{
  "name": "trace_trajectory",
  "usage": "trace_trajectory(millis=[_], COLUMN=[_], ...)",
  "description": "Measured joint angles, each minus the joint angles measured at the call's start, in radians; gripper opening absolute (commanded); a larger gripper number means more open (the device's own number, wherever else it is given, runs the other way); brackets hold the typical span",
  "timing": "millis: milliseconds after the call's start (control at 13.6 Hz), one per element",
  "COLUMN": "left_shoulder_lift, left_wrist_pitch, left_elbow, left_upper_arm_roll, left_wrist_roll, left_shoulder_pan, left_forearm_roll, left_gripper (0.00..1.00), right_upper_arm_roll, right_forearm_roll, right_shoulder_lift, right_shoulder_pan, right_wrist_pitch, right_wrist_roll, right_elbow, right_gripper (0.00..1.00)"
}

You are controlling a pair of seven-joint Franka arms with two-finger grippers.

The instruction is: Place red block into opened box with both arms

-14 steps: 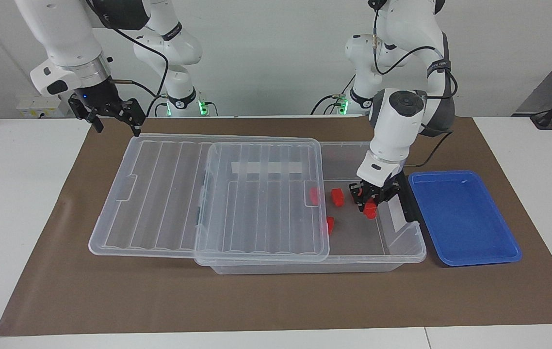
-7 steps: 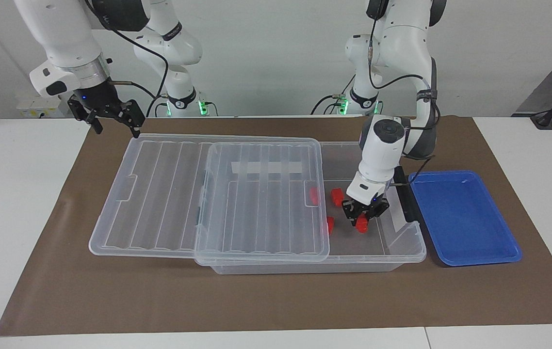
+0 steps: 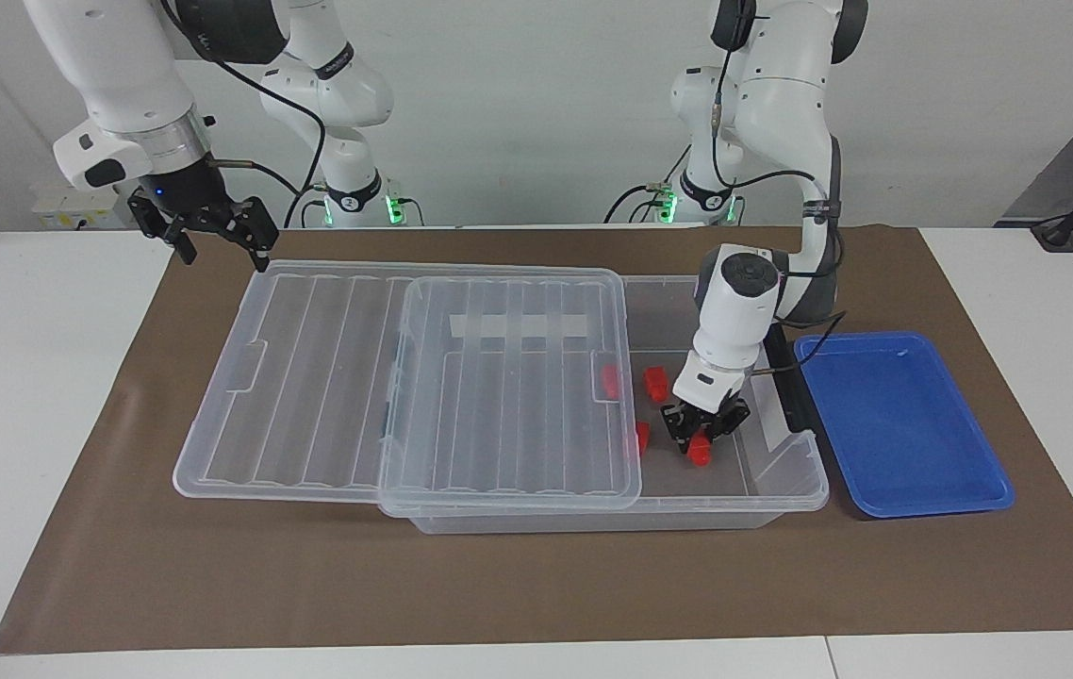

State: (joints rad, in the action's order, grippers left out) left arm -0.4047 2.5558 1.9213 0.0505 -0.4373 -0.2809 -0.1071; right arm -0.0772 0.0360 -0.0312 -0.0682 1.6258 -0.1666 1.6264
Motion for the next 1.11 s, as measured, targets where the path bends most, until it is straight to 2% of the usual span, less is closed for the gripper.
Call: trace_trajectory(millis=[148, 221, 295, 369, 443, 517, 590, 664, 738, 886, 1107], left_shoulder_lift=[0.0, 0.0, 0.0, 0.0, -0.001, -0.002, -0.003, -0.003, -0.003, -0.002, 0.007], left_wrist_pitch=[0.001, 0.001, 0.001, 0.001, 0.001, 0.002, 0.002, 0.002, 0.001, -0.024, -0.146], left_elbow=[0.0, 0.001, 0.001, 0.001, 0.002, 0.004, 0.006, 0.006, 0.004, -0.024, -0.111], left_upper_arm_roll=[0.0, 0.0, 0.0, 0.0, 0.0, 0.0, 0.0, 0.0, 0.0, 0.0, 0.014], left_wrist_roll=[-0.004, -0.005, -0.005, -0.005, -0.005, -0.006, -0.006, -0.006, -0.007, -0.009, -0.05], left_shoulder_pan=[0.0, 0.0, 0.0, 0.0, 0.0, 0.0, 0.0, 0.0, 0.0, 0.0, -0.001], left_forearm_roll=[0.0, 0.0, 0.0, 0.0, 0.0, -0.001, -0.001, -0.001, -0.001, -0.001, -0.001], left_gripper=[0.02, 0.28, 0.79, 0.9, 0.91, 0.91, 0.91, 0.91, 0.91, 0.91, 0.91], right_upper_arm_roll=[0.01, 0.012, 0.013, 0.014, 0.018, 0.025, 0.035, 0.048, 0.063, 0.09, 0.129], right_forearm_roll=[0.0, 0.0, 0.0, 0.0, 0.0, 0.0, 0.001, 0.001, 0.001, 0.001, 0.001], right_shoulder_lift=[0.001, 0.002, 0.003, 0.004, 0.006, 0.012, 0.021, 0.032, 0.045, 0.068, 0.093], right_shoulder_pan=[0.0, 0.0, 0.0, -0.001, -0.001, -0.002, -0.003, -0.003, -0.004, -0.004, -0.005], right_wrist_pitch=[0.013, 0.02, 0.028, 0.041, 0.07, 0.102, 0.123, 0.14, 0.162, 0.225, 0.344], right_wrist_roll=[0.0, 0.0, 0.0, 0.0, 0.0, 0.0, 0.0, 0.003, 0.011, 0.02, 0.022], right_elbow=[0.007, 0.01, 0.013, 0.016, 0.021, 0.027, 0.03, 0.032, 0.033, 0.04, 0.087], right_gripper=[1.0, 1.0, 0.99, 0.97, 0.86, 0.69, 0.48, 0.12, 0.0, 0.0, 0.0])
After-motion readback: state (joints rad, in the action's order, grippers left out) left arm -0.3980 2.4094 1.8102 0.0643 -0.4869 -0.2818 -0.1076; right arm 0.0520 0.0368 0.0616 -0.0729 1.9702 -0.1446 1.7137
